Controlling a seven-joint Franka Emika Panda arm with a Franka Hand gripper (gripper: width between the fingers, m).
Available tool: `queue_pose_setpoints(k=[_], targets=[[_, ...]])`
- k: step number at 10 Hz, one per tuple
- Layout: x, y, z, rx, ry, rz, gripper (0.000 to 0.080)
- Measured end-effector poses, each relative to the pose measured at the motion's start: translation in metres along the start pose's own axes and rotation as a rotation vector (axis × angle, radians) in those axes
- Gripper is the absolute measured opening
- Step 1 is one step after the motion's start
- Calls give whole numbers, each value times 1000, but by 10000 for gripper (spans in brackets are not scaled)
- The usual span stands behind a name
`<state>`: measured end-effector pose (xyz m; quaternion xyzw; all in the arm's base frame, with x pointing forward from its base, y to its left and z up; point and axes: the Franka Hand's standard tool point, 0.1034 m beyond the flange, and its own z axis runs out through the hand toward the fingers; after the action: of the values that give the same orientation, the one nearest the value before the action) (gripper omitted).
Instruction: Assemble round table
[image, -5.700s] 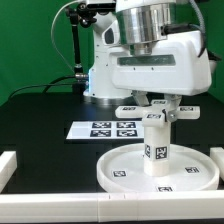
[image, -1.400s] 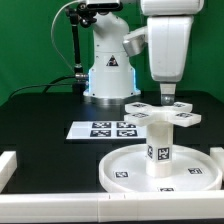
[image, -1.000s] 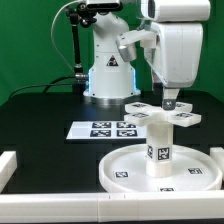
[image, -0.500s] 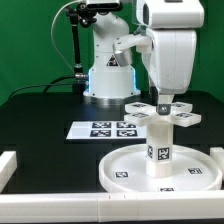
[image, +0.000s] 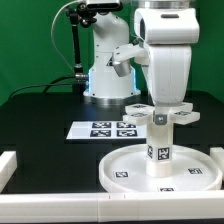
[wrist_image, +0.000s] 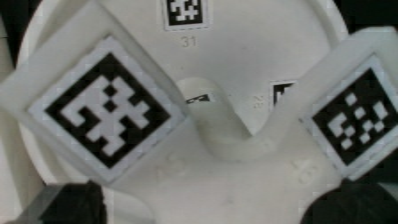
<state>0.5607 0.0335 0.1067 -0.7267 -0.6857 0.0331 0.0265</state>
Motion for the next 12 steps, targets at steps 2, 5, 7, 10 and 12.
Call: queue_pose_setpoints(k=[2,5,7,10,12], targets=[[0,0,0,0,0,10,649],[2,1,-2,-2,-1,33,649],[6,2,-5,2,0,66,649],[3,0,-4,11,-1,120,649],[0,0,-1,15,-1,135,649]])
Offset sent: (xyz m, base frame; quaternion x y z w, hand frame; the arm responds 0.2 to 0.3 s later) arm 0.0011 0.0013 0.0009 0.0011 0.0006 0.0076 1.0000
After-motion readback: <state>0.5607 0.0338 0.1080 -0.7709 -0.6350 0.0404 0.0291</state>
